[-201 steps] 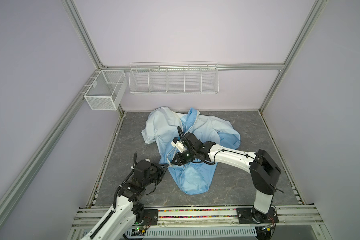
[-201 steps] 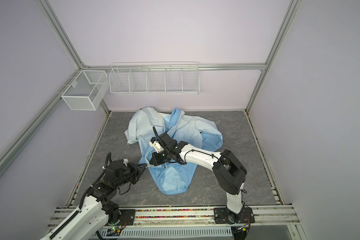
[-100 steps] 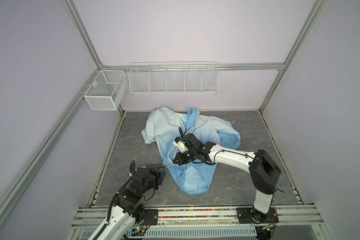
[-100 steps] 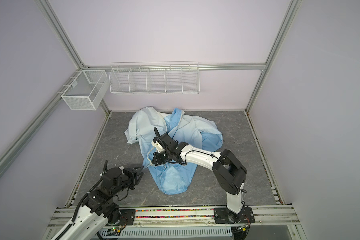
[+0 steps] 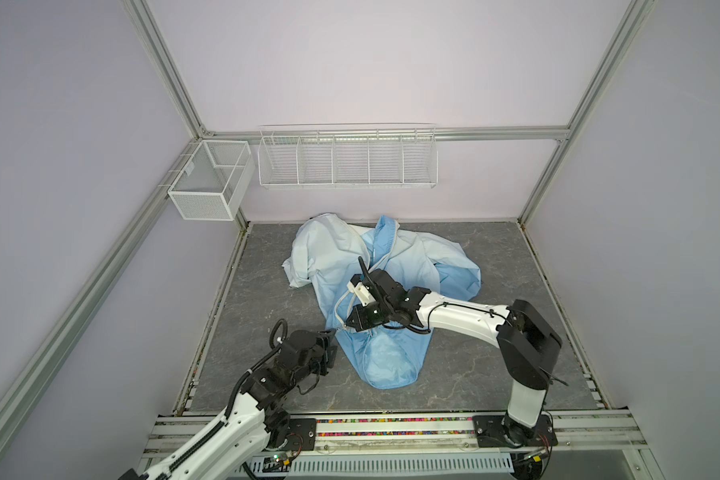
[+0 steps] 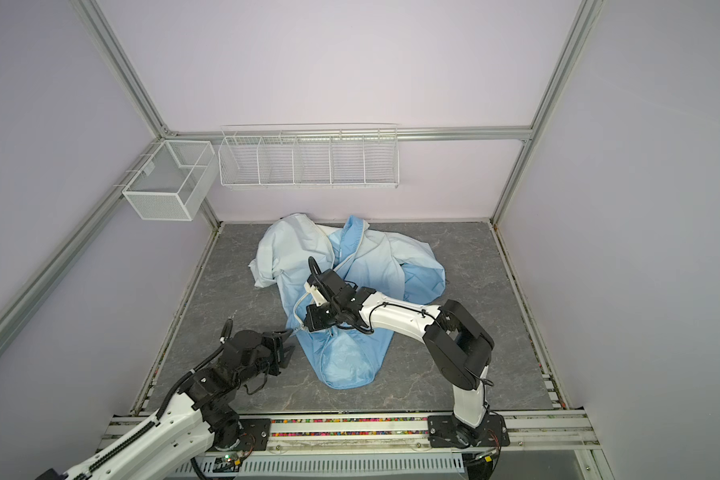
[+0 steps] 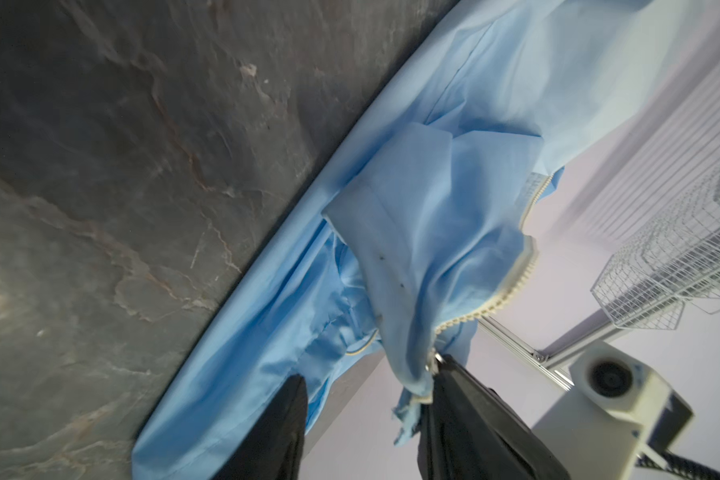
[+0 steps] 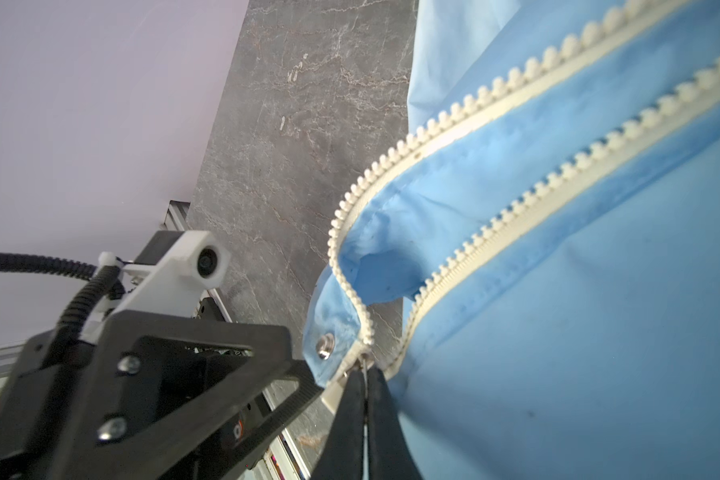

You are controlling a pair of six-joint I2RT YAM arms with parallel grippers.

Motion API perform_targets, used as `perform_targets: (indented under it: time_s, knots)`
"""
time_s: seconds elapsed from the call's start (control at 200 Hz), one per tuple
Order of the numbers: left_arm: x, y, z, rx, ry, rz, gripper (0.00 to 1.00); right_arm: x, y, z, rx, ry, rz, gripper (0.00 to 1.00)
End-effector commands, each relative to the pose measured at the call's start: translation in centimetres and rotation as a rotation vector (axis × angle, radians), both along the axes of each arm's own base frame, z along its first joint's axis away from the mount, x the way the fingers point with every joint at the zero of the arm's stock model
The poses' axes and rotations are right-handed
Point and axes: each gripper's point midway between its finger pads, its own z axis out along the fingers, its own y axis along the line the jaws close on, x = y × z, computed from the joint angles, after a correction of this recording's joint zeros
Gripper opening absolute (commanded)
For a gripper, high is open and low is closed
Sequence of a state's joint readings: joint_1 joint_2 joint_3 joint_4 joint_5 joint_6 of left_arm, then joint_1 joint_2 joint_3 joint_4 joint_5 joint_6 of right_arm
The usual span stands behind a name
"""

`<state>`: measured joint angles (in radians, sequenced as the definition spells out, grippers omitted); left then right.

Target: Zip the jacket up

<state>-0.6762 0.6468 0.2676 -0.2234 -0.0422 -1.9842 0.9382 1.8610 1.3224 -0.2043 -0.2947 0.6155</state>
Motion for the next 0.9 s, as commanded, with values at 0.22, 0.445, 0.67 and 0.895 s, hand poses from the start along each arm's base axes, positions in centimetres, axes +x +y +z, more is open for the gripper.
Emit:
perform_targets:
  time_s: [0.22,0.445,0.67,0.895]
  knots:
    - [3.3,-1.1,4.0,-0.13,-0.109,0.117,0.47,0.8,-0.2,3.9,0.068,-0.07,-0.054,0.07]
    - [3.8,-1.3,3.8,-0.13,-0.111,0.13,0.4,0.5,0.2,4.5,0.085,-0.073,-0.042,0.07]
    - [4.1,-1.0,3.8,-0.127,-0.121,0.157,0.3,-0.2,0.3,4.7,0.089,-0.081,-0.01,0.07]
    - [4.2,-1.0,3.7,-0.134,-0.129,0.156,0.18,-0.6,0.3,4.7,0.083,-0.086,0.007,0.07]
